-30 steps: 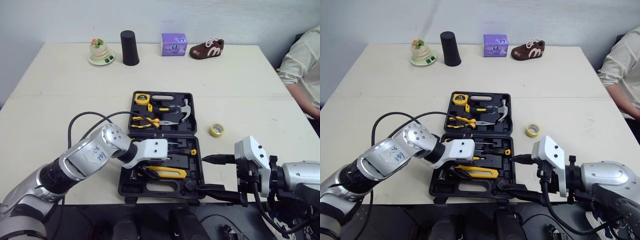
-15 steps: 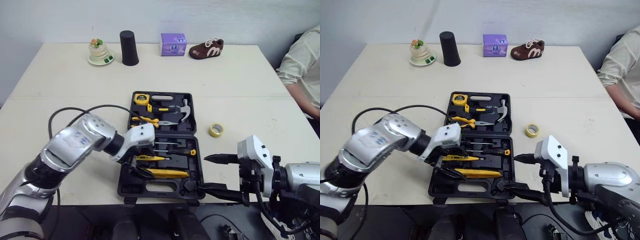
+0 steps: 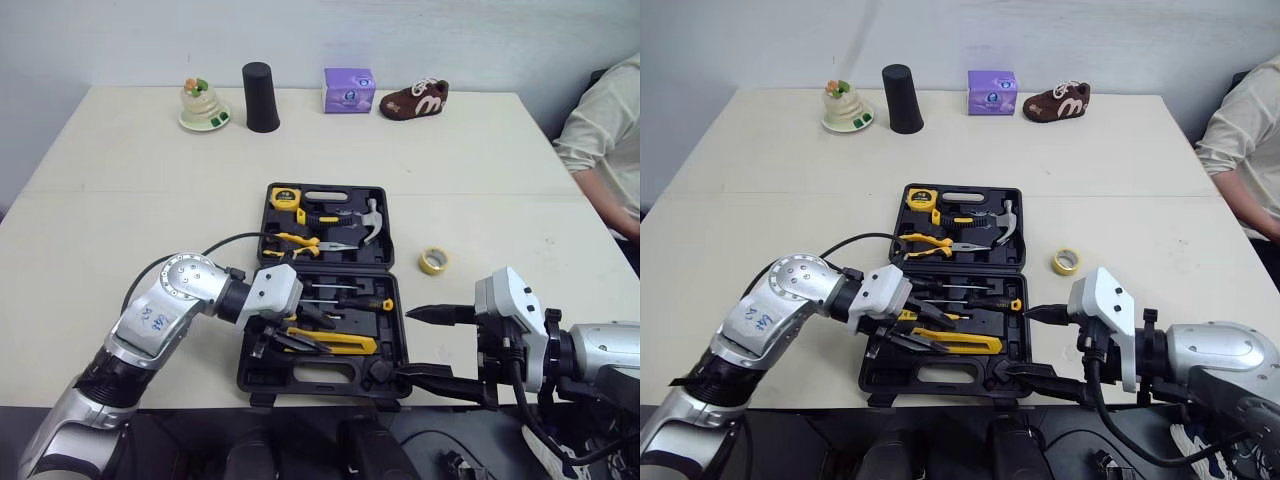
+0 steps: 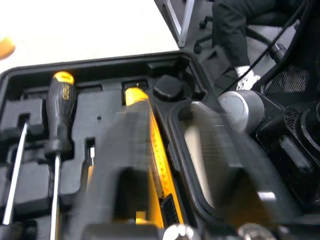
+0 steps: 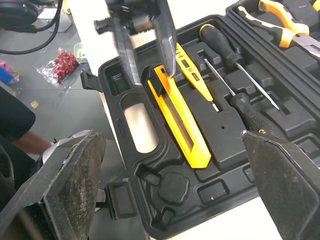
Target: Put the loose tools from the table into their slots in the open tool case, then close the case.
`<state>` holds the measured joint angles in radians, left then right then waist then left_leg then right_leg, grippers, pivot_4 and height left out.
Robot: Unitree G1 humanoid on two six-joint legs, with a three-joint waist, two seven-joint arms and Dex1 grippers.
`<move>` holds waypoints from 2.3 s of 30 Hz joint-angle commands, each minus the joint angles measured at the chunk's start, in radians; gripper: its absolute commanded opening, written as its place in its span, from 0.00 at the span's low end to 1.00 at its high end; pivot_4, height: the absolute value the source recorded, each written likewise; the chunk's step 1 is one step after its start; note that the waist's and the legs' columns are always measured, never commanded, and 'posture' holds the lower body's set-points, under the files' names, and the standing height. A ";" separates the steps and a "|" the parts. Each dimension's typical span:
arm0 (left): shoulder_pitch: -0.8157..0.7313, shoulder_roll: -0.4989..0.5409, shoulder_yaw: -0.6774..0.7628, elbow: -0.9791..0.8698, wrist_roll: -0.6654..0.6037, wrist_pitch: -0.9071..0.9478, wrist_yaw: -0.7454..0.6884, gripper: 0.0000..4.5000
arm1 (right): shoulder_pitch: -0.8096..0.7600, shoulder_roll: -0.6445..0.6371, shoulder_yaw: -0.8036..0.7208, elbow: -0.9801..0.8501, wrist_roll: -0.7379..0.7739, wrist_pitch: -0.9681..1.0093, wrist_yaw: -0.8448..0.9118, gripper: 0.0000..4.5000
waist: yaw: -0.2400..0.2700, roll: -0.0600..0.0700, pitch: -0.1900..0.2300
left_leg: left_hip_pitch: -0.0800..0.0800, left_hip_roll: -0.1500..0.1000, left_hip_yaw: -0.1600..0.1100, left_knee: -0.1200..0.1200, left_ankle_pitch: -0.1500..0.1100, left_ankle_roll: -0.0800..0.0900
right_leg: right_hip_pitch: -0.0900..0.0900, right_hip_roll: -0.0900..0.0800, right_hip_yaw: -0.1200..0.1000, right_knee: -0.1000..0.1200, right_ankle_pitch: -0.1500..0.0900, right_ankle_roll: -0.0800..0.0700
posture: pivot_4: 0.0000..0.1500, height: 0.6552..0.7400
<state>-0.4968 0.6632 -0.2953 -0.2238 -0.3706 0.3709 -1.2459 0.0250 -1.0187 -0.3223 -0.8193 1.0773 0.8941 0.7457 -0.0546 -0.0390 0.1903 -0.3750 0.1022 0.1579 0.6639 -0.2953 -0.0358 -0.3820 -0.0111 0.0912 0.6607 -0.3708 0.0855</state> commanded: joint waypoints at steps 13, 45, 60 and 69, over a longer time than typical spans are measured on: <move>0.000 -0.017 -0.116 0.168 0.249 -0.135 0.038 0.01 | -0.014 -0.010 0.003 -0.020 0.012 -0.011 -0.010 1.00 | 0.000 0.000 0.000 | 0.003 0.000 0.000 -0.001 0.000 0.000 | 0.003 0.000 0.000 -0.001 0.000 0.000 | 1.00 0.98; -0.026 -0.075 0.019 0.100 0.032 -0.056 -0.043 0.01 | 0.021 0.005 -0.005 0.004 -0.036 -0.031 -0.013 1.00 | -0.001 0.002 -0.002 | 0.002 0.002 -0.002 -0.002 -0.001 0.000 | 0.005 0.000 -0.002 -0.004 0.000 0.000 | 1.00 0.98; 0.009 -0.051 -0.130 0.240 0.318 -0.253 0.041 0.01 | 0.022 -0.013 -0.018 0.009 -0.033 -0.030 0.004 1.00 | 0.003 0.002 -0.002 | 0.003 0.001 -0.003 -0.002 -0.002 0.002 | 0.007 -0.002 -0.002 -0.005 0.000 0.000 | 1.00 0.98; 0.042 -0.042 -0.155 0.276 0.356 -0.335 0.067 0.01 | 0.010 -0.006 -0.007 0.018 -0.052 -0.039 0.003 1.00 | 0.002 0.003 -0.012 | 0.005 0.000 -0.004 -0.003 -0.003 0.007 | 0.010 -0.006 -0.003 -0.005 0.002 0.002 | 1.00 0.98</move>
<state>-0.4952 0.5973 -0.4025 -0.0332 -0.1256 0.0255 -1.1966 0.0459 -1.0184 -0.3140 -0.7876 1.0210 0.8727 0.7441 -0.0524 -0.0358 0.1781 -0.3696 0.1022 0.1541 0.6611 -0.2982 -0.0280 -0.3724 -0.0180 0.0883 0.6556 -0.3690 0.0875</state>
